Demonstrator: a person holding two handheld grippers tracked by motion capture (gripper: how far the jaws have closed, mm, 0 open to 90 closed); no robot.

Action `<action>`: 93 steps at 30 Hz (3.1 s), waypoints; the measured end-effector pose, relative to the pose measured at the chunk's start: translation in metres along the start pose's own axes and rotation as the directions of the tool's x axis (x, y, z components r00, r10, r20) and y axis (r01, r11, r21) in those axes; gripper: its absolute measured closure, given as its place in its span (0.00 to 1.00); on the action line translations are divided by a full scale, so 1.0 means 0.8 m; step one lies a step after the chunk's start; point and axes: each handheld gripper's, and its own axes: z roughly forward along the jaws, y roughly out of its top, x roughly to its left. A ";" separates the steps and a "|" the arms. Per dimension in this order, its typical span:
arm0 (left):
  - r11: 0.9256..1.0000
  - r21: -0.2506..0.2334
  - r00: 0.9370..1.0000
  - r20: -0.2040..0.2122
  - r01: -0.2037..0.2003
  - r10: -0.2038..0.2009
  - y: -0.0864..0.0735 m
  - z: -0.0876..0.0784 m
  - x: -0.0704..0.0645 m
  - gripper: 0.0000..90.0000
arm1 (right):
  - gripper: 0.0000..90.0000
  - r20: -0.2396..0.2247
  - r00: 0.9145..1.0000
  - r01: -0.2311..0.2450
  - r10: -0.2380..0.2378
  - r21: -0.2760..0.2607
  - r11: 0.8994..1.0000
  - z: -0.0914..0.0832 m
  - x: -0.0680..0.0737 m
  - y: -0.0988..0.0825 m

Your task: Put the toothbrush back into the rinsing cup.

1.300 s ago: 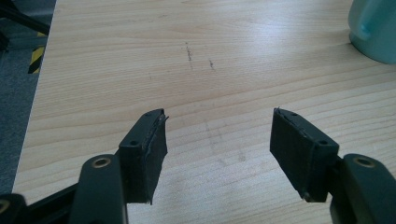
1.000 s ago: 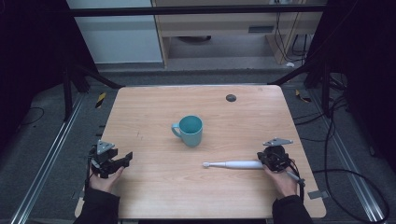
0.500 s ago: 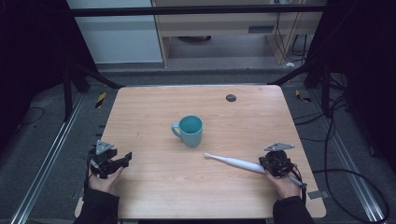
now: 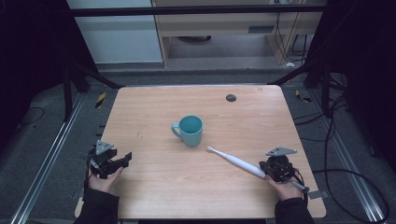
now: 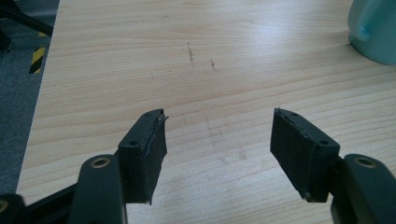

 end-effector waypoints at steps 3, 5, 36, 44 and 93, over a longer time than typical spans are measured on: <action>1.000 0.001 1.000 0.000 0.000 0.000 0.000 0.000 0.000 0.39 | 0.99 -0.005 1.000 0.004 -0.004 0.002 1.000 -0.001 0.002 -0.002; 1.000 0.001 1.000 0.000 0.000 0.000 0.000 0.000 0.000 0.39 | 0.99 -0.004 1.000 0.005 -0.005 0.001 1.000 -0.002 0.003 -0.003; 1.000 0.004 1.000 0.001 -0.002 0.002 0.000 0.001 0.001 0.39 | 0.97 -0.032 0.999 0.029 -0.029 -0.010 1.000 -0.011 0.017 -0.006; 1.000 0.008 1.000 0.005 -0.004 0.004 0.001 0.002 0.001 0.39 | 0.91 -0.030 0.999 0.032 -0.033 -0.039 0.999 -0.016 0.012 0.008; 0.999 0.035 1.000 0.019 -0.021 0.021 -0.001 0.007 0.000 0.38 | 0.57 -0.140 0.984 0.147 -0.110 0.290 0.946 0.038 0.049 0.096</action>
